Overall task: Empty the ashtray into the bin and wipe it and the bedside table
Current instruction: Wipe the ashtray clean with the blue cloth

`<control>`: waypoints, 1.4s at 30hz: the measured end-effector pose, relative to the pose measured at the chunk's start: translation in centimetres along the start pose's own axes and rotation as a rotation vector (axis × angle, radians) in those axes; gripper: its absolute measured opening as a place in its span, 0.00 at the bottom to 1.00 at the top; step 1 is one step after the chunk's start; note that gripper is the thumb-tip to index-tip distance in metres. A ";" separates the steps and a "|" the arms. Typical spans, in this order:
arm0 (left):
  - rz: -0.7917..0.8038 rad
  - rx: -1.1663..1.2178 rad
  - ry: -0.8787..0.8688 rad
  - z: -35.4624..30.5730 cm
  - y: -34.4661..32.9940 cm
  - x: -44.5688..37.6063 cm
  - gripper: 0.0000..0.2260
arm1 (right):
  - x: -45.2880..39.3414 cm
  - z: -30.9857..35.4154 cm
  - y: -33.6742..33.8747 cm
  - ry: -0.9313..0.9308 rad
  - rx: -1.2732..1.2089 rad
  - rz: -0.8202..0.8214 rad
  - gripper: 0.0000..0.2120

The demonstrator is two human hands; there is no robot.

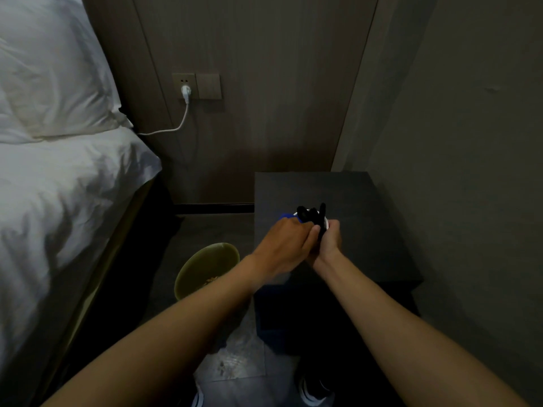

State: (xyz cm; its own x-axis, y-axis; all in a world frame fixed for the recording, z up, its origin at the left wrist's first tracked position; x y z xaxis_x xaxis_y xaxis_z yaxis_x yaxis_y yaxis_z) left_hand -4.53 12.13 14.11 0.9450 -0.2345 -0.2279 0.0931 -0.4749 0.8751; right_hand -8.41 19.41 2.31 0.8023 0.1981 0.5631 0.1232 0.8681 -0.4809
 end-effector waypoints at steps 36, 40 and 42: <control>0.153 1.218 0.635 6.3 -2.6 1.6 0.30 | 2.1 -0.1 -4.4 -0.162 -0.099 0.467 0.16; 0.126 1.313 0.738 6.9 -2.9 1.7 0.31 | 1.7 -0.1 -4.4 -0.136 -0.042 0.503 0.16; 0.124 1.385 0.754 7.1 -2.8 1.9 0.31 | 1.4 0.1 -4.2 -0.113 0.036 0.526 0.18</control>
State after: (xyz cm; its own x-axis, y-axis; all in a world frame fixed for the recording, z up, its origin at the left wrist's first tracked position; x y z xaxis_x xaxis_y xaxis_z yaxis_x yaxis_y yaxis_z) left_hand -5.26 6.98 8.17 0.8964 -0.0710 0.4374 0.0590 -0.9592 -0.2764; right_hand -7.88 16.02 5.15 0.6823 0.6562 0.3223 -0.2997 0.6532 -0.6954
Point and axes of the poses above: each hand's wrist, its own x-axis away from the middle knuckle, its own y-axis out of the back of the hand, z = x × y, the point moved 10 cm from there along -x, towards the middle knuckle, and after that the axes turned 6 degrees about z, right-handed, at the moved point
